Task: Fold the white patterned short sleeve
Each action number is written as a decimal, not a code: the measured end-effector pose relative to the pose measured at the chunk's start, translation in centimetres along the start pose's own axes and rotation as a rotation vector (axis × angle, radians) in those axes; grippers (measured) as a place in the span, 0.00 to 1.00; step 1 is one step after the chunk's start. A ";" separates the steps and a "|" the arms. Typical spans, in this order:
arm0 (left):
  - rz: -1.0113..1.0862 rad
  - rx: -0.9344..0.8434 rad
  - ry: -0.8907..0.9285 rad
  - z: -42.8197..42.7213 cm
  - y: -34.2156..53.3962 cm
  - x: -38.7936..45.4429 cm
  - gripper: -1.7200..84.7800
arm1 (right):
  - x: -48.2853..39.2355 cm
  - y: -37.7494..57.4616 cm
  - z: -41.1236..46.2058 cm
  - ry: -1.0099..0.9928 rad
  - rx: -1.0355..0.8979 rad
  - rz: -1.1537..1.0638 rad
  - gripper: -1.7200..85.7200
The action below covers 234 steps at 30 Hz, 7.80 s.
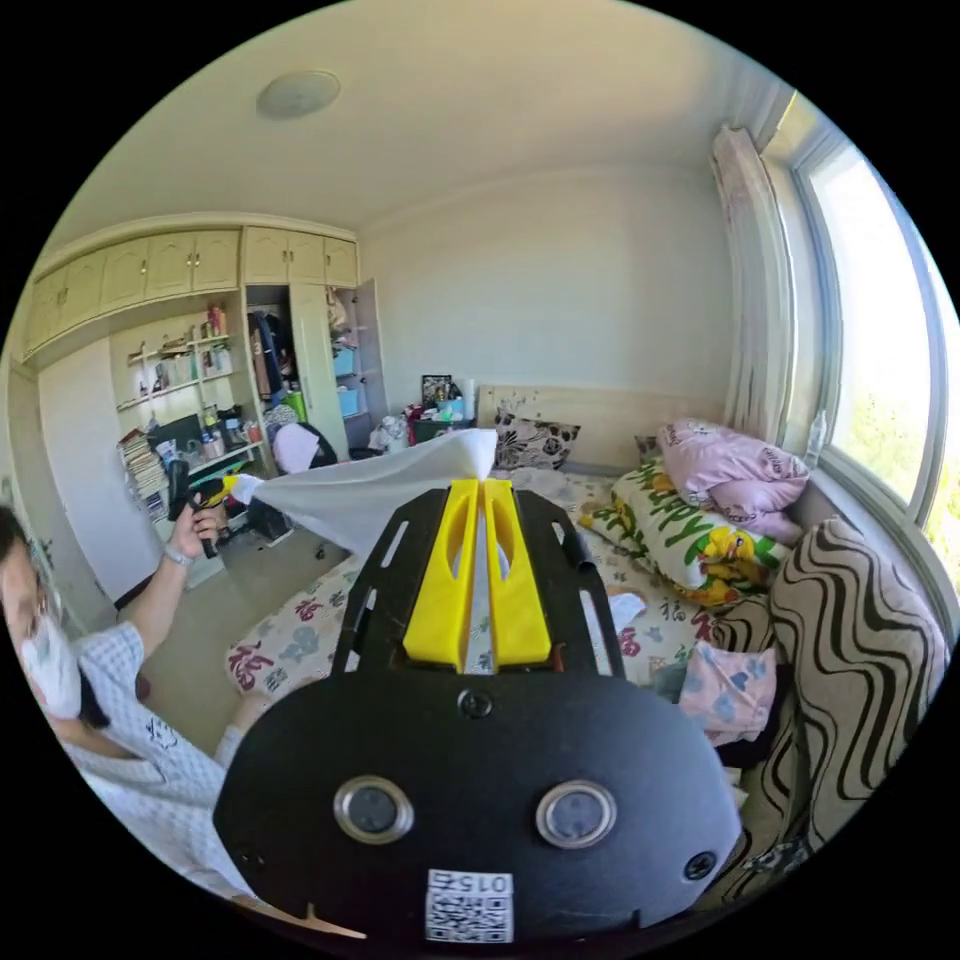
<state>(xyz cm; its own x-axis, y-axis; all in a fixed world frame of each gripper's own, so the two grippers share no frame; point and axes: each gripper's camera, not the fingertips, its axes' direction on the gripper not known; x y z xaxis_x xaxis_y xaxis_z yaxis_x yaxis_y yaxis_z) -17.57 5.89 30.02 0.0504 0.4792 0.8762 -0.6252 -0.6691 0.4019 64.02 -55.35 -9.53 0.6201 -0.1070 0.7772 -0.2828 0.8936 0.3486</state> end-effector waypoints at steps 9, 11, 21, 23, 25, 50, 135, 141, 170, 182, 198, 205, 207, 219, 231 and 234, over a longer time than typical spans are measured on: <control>-0.434 -0.406 -0.006 1.9 26.9 -9.5 0.01 | 0.2 24.6 7.1 -0.199 -0.447 0.178 0.02; -0.536 -0.491 -0.029 2.2 31.9 -10.9 0.01 | 0.2 29.2 8.8 -0.227 -0.568 0.255 0.02; -0.650 -0.762 -0.126 2.5 41.8 -11.4 0.01 | -3.8 38.6 10.1 -0.135 -0.980 0.207 0.02; -0.668 -0.717 -0.090 1.7 41.8 -11.6 0.01 | -3.7 38.5 9.2 -0.150 -0.967 0.236 0.02; -0.671 -0.669 -0.063 0.7 41.3 -11.8 0.01 | -3.3 38.0 8.1 -0.172 -0.929 0.266 0.02; -0.508 -0.022 0.074 -2.9 9.4 -23.8 0.01 | 7.4 2.4 5.0 -0.082 -0.333 0.323 0.01; -0.014 -1.466 -0.416 24.8 91.2 -26.6 0.02 | -3.1 62.0 33.4 0.139 -1.503 0.026 0.01; 0.195 -1.822 -0.565 26.8 99.6 -29.3 0.01 | -0.6 65.8 33.6 0.284 -1.676 -0.126 0.01; 0.139 -1.275 -0.326 47.9 99.9 -47.5 0.03 | 31.4 45.3 23.0 0.086 -0.815 0.399 0.02; -0.009 -1.225 -0.197 87.9 101.1 -59.3 0.10 | 50.6 42.5 30.0 -0.224 -0.776 0.582 0.06; 0.216 -1.262 -0.093 98.0 109.3 -56.9 0.07 | 59.5 43.4 22.0 -0.130 -0.740 0.921 0.01; 0.075 -0.982 -0.042 89.7 102.1 -60.7 0.11 | 61.3 41.7 23.6 -0.008 -0.810 0.981 0.02; 0.012 -0.833 -0.027 83.5 98.7 -62.9 0.11 | 61.3 40.6 24.1 0.031 -0.829 0.987 0.02; -0.207 -0.933 0.058 76.6 98.3 -70.0 0.12 | 61.9 35.7 37.5 -0.032 -0.991 0.736 0.10; -0.202 -1.125 0.073 89.4 99.0 -67.2 0.09 | 61.0 39.7 37.0 -0.149 -0.800 0.937 0.01; -0.165 -1.214 0.044 90.1 99.6 -65.9 0.09 | 60.5 42.3 38.4 -0.128 -0.797 1.030 0.01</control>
<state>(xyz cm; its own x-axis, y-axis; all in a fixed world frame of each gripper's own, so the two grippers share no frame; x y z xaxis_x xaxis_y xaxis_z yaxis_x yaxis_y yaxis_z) -12.99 -143.55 36.25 0.1859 0.5426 0.8192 -0.9351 0.3537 -0.0221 61.48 -40.73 72.33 0.2943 0.7749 0.5594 -0.0468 0.5963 -0.8014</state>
